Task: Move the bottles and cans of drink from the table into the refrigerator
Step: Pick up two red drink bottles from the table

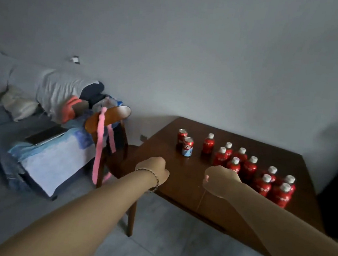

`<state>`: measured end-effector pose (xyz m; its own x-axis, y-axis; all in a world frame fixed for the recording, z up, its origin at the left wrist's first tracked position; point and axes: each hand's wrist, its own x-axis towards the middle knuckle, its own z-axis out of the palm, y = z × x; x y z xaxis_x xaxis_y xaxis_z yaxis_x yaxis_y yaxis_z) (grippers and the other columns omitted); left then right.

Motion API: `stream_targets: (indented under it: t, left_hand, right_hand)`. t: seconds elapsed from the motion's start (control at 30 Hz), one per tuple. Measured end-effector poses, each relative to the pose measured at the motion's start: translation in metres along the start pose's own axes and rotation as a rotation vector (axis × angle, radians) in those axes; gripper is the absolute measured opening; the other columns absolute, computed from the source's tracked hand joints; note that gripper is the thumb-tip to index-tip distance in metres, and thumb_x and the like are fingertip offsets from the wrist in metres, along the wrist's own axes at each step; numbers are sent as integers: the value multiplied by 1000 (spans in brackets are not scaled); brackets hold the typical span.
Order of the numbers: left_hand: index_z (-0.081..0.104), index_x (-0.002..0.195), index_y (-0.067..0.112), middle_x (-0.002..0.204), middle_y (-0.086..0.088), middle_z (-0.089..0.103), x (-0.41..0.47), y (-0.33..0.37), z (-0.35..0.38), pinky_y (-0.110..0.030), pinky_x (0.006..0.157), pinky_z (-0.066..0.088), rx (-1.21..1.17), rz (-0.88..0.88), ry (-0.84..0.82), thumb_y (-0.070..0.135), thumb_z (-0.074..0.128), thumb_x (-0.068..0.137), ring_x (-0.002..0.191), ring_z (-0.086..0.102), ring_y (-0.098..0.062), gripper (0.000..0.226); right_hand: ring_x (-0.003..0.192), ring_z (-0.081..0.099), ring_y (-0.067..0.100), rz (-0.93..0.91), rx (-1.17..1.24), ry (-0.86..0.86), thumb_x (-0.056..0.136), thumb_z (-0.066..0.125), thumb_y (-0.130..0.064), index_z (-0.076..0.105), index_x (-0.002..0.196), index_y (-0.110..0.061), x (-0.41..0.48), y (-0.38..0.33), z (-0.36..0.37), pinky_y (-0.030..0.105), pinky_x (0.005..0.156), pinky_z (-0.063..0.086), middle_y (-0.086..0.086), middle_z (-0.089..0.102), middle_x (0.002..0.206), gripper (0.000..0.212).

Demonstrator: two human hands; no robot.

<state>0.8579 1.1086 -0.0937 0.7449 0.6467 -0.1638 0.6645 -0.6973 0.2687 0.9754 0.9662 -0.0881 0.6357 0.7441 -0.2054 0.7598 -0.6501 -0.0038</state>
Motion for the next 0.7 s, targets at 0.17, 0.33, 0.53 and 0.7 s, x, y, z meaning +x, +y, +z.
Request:
stream_targets:
  t: [0.17, 0.33, 0.53, 0.7]
  left_hand:
    - [58, 115, 17, 110, -2, 62, 101, 62, 24, -32, 83, 50, 26, 95, -88, 30, 44, 95, 100, 59, -20, 28]
    - [55, 113, 19, 101, 0, 58, 200, 107, 60, -28, 74, 46, 65, 253, -155, 30, 42, 96, 88, 54, -16, 24]
    - [42, 130, 20, 125, -3, 48, 321, 140, 102, -36, 87, 48, 91, 449, -232, 31, 43, 95, 110, 54, -22, 37]
    - [35, 133, 19, 127, -5, 42, 405, 172, 124, -34, 83, 43, 171, 628, -239, 30, 47, 93, 114, 48, -22, 44]
  right_hand:
    - [100, 61, 25, 188, 36, -38, 96, 41, -25, 59, 114, -12, 70, 69, 13, 31, 72, 46, 6, 63, 108, 29]
    - [84, 61, 21, 377, 101, -16, 96, 42, -25, 54, 121, -9, 149, 122, 39, 26, 59, 42, 1, 58, 90, 32]
    - [90, 60, 19, 537, 213, 19, 95, 42, -29, 56, 113, -16, 242, 170, 71, 24, 54, 37, 1, 59, 103, 26]
    - [110, 56, 22, 713, 324, -9, 94, 46, -42, 42, 129, -18, 301, 198, 88, 30, 73, 45, 3, 50, 125, 43]
